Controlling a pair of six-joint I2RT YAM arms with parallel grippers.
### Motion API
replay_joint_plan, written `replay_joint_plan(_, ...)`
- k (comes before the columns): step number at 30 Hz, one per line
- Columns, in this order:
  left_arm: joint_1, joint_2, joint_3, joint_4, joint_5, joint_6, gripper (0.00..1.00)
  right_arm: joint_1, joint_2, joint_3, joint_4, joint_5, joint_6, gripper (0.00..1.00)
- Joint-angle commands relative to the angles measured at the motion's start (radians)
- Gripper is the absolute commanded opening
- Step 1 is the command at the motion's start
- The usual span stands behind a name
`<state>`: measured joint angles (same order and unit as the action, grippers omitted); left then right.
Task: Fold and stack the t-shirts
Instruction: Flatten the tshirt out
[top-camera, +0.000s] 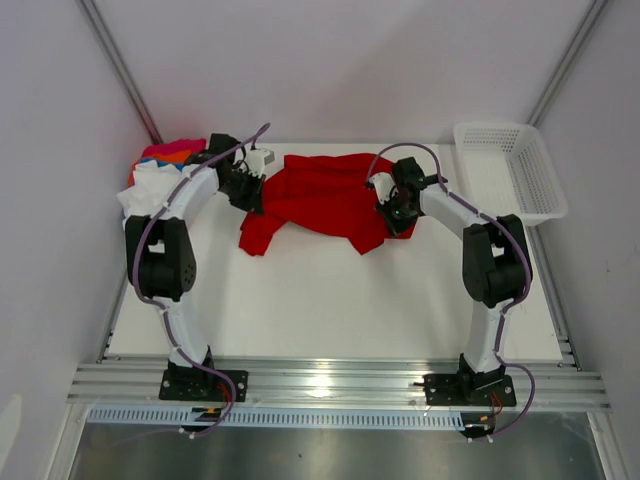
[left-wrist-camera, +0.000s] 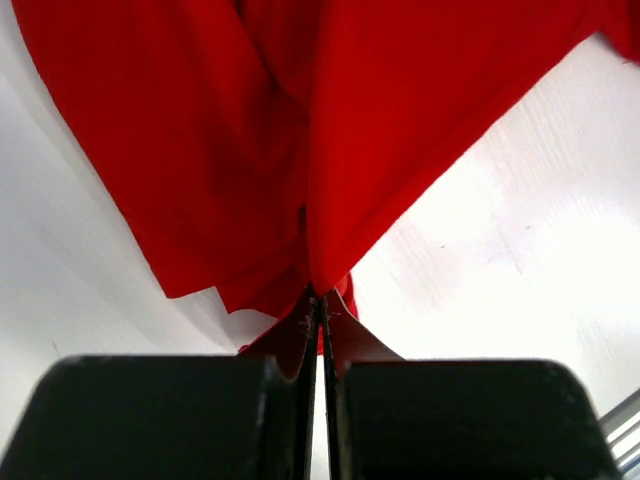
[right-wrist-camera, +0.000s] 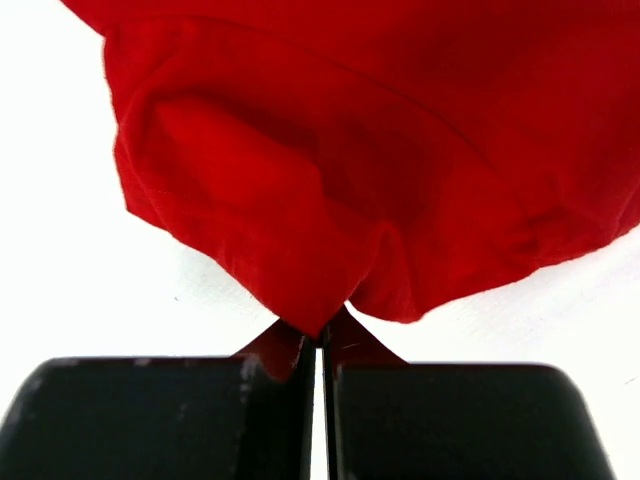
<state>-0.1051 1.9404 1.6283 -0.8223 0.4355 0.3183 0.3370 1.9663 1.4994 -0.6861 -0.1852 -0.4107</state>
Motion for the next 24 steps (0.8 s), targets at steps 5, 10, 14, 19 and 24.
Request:
replay_joint_plan(5,0.004,-0.109,-0.001,0.031,0.060,-0.054,0.00,-0.004,-0.069,0.036,0.003,-0.066,0.033,0.00)
replay_joint_plan(10,0.002,-0.141,-0.057,0.092,0.057,-0.087,0.00,-0.001,-0.061,0.035,0.013,-0.048,0.035,0.00)
replay_joint_plan(14,0.002,-0.158,-0.123,0.149,0.040,-0.102,0.00,-0.003,-0.060,0.030,0.016,-0.031,0.033,0.00)
replay_joint_plan(19,0.002,-0.181,-0.090,0.069,0.051,-0.099,0.00,0.000,-0.089,0.062,-0.036,-0.059,0.013,0.00)
replay_joint_plan(24,0.002,-0.352,-0.047,0.025,0.066,-0.105,0.00,-0.001,-0.234,0.151,-0.063,-0.115,0.024,0.00)
